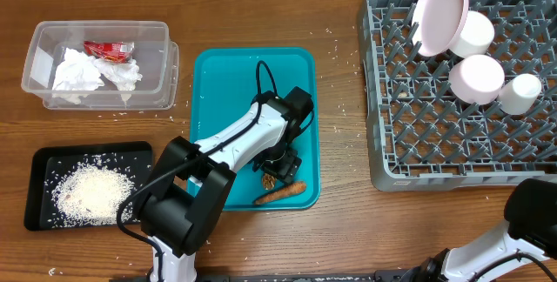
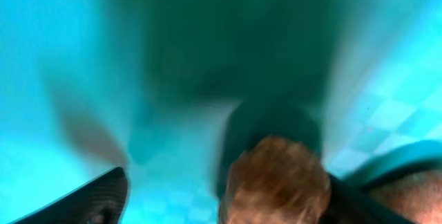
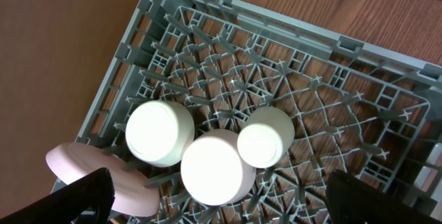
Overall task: Sort waste into correct bins and load items into the dishwasher
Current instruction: 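Reach the left gripper to the brown food scrap on the tray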
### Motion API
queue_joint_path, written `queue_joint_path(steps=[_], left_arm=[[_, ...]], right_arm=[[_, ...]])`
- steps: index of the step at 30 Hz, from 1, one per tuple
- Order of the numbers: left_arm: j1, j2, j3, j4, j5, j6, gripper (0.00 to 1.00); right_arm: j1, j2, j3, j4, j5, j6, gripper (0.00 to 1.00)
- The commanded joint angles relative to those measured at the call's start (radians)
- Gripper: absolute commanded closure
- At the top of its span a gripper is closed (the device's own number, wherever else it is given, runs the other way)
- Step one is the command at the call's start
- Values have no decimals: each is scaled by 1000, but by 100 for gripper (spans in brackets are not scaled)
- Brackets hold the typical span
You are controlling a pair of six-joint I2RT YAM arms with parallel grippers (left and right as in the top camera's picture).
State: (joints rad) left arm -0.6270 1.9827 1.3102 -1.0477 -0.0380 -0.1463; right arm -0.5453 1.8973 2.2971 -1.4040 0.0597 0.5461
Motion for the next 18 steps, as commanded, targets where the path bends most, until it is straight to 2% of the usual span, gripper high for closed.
queue_joint_path(steps=[1,2,11,18], left_arm=[[-1,-2,-32,25,-10,12,23],[-1,-2,-37,28,-10,12,28],[-1,-2,-45,27,34,-28,39],[-1,-2,-45,6,90,-106,56]], right_arm=[[0,-27,0,6,10,5,0],[0,-27,0,6,10,5,0],[0,-27,0,6,10,5,0],[0,-27,0,6,10,5,0]])
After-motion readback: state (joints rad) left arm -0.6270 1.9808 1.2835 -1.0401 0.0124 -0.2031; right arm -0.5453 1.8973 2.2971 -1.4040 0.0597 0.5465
